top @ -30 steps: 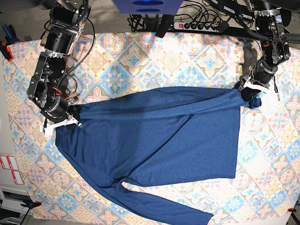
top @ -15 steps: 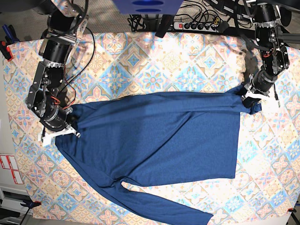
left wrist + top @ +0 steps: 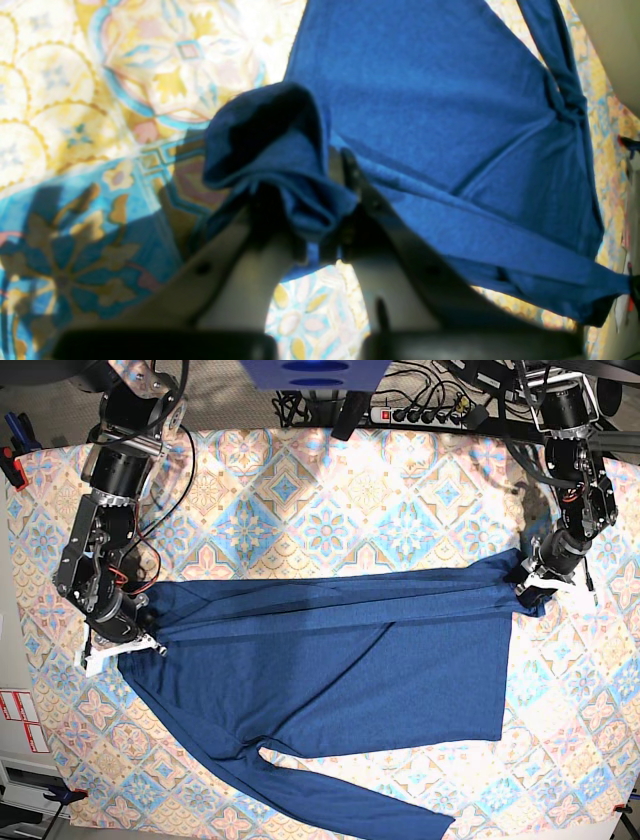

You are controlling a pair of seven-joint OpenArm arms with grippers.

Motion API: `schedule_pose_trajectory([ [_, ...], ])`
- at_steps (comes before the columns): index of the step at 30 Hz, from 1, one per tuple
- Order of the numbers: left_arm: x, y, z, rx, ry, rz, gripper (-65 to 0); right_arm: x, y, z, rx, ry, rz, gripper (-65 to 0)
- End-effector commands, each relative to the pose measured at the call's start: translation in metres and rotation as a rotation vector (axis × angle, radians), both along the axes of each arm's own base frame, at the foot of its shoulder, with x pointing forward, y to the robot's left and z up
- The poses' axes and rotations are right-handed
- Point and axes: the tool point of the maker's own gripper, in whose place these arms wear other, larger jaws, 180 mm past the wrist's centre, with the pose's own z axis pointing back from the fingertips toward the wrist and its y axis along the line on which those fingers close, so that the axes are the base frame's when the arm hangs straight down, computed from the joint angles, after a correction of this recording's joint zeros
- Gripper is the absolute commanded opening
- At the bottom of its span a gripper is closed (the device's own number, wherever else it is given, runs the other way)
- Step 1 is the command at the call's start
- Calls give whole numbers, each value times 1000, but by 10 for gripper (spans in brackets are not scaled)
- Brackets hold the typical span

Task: Fold the T-shirt properly
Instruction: 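Pull both held corners away from the hem, sliding the shirt, then hold the corners and shift the left gripper toward the right gripper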

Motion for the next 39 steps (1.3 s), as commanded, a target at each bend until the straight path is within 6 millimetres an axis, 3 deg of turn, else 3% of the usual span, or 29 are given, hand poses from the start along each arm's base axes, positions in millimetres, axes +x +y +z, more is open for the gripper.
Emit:
schedule_pose_trajectory([
  [1,11,10,15,25,-49,11,-650,12,-10,16,-24,-57,-16,-646],
  [10,11,9,14,22,-47,11,-637,6,-14,0,-29,-45,-39,-636],
  [15,8,8,12,22,-37,9,-466,-8,-23,-11,-114,10,-28,-535],
  [20,-1,8,8,16,-23,8,-383,-18,-30,-12,-173,26,-22,-486],
  [26,-10,1,21,37,-51,-20,-378,-36,-35,-4,-219,9,-16,-481],
  [30,-18,-9,29,7,-71,-36,-378,-46,-42,-9,-234,40,-10,-480],
  [39,-25,-24,18,-41,-58,-26,-378,-50,-39,-14,-221,69,-1,-480],
])
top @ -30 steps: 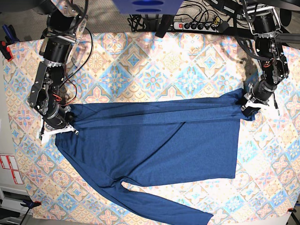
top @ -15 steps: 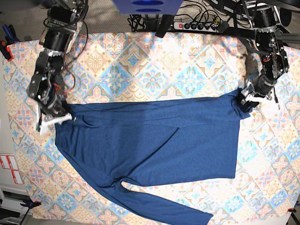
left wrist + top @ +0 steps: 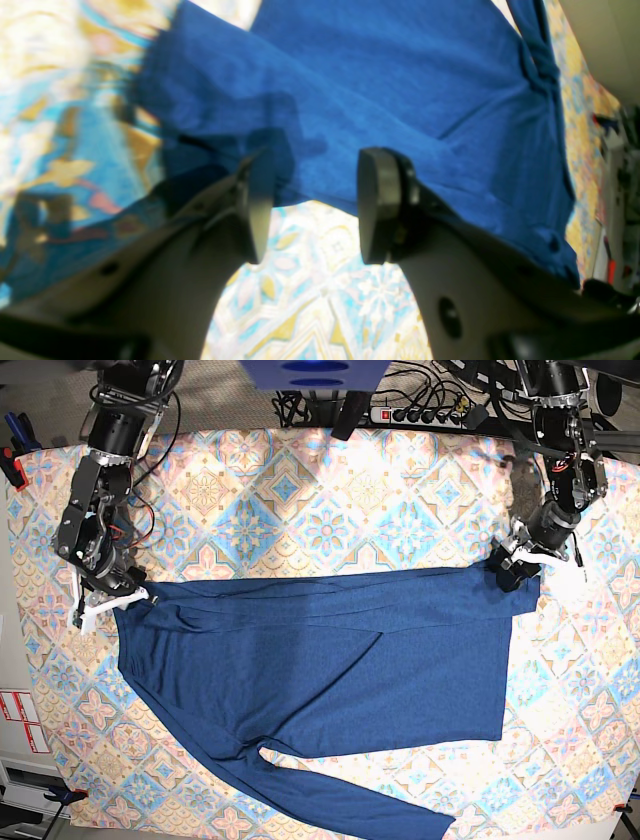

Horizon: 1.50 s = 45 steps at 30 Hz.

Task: Fold the T-shirt properly
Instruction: 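Hold the corners and shift the left gripper toward the right gripper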

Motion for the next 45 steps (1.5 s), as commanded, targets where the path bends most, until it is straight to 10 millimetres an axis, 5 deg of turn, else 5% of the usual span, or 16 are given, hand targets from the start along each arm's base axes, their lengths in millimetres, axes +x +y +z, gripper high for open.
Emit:
schedule_pose_trajectory([
  [1,7,4,11,6,-45,11,-378,11,-6,14,-15,-40,2,-480],
  [18,-19,-6,-19,-47,38,40,-372,9,-4,12,-9,-29,4,-478],
  [27,-23,-4,-27,-58,60,55,-365,9,-4,11,-10,-28,4,-393],
  [34,-24,-3,-39,-77,87,70,-185,10,-4,12,-10,-31,2,-394],
  [45,-9,3,-51,-112,100,108,-176,10,-4,14,-12,-35,3,-394],
])
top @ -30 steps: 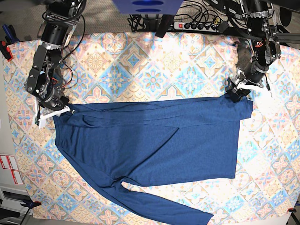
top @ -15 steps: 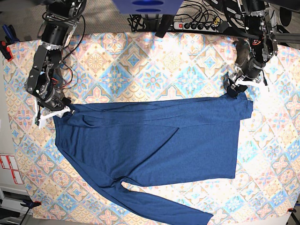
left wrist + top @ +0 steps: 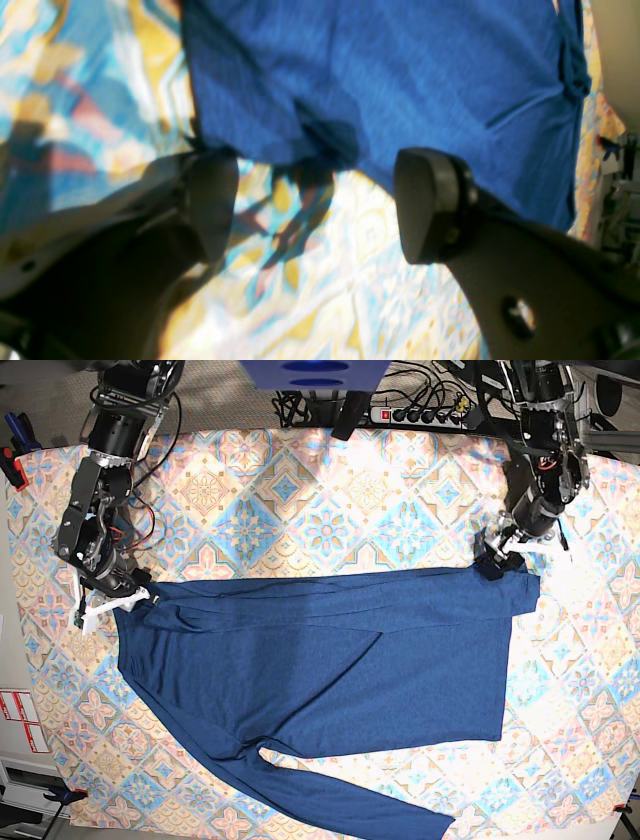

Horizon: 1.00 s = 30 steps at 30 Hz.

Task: Fold the T-shirt properly
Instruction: 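Hold the corners and shift the left gripper toward the right gripper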

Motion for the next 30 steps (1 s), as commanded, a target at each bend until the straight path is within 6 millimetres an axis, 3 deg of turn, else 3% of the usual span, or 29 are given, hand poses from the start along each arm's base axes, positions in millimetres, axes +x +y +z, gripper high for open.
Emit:
schedule_pose_trajectory([
  [1,6,6,2,3,-9,8,-176,12,-7,16,-20,-53,-2,-394],
  [11,33,5,14,-4,-57,13,-179,11,-7,16,-21,-53,-1,-394],
  [17,41,-1,-8,-69,-13,50,-242,10,-6,15,-20,-50,-1,-394],
  [23,42,-3,-7,-71,-16,46,-359,4,-2,10,17,-47,-4,-395],
  [26,42,-3,-7,-71,-16,46,-463,-5,4,6,111,-63,-33,-395],
  [30,41,-3,-8,-71,-13,47,-631,-11,-7,5,250,-112,-147,-391],
])
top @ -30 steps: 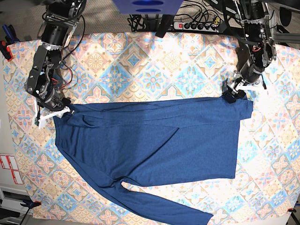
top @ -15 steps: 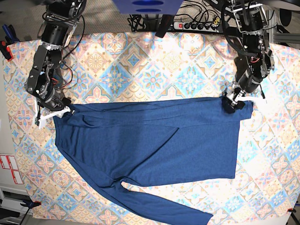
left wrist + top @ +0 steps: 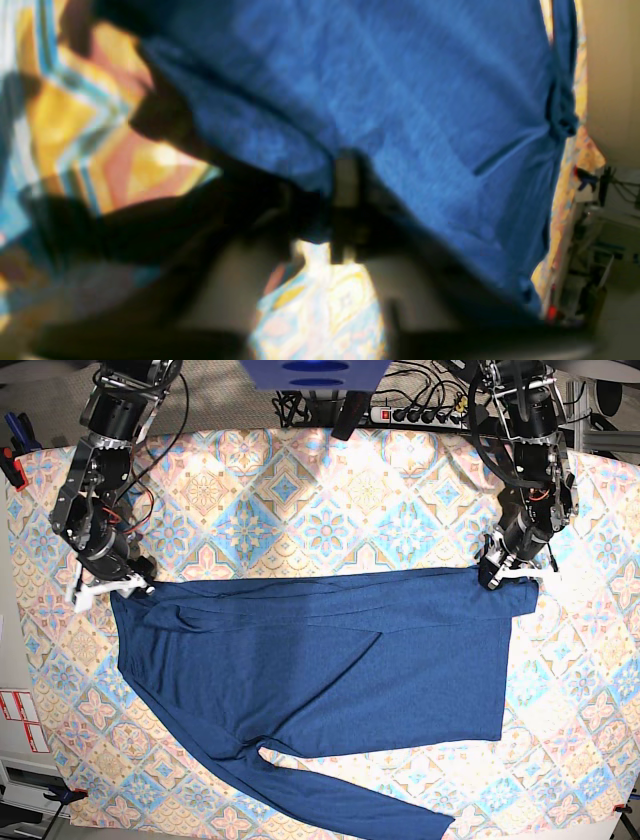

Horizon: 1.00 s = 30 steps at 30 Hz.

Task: Fold the T-shirt properly
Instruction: 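Hold the corners and shift the left gripper toward the right gripper, then drag both held shoulder corners toward the robot, pulling the shirt flat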

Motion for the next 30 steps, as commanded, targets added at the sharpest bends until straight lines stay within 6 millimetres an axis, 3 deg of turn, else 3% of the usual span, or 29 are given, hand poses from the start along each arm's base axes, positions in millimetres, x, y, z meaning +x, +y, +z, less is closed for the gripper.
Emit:
schedule_pose_trajectory([
  [1,9,6,10,12,-34,0,-650,8,-12,10,5,-43,-32,-391],
  [7,8,6,10,11,-32,-1,-650,-11,-19,-8,174,-1,-131,-346],
  [11,8,6,10,11,-32,-1,-650,9,-18,-2,208,-34,-145,-314],
  [17,7,6,9,13,-29,-1,-650,9,-15,-10,231,-14,-151,-313],
  [20,7,6,9,13,-29,-1,-650,25,-10,-6,254,-31,-148,-315],
  [30,6,7,9,14,-27,-3,-650,29,-2,-19,303,1,-160,-316],
])
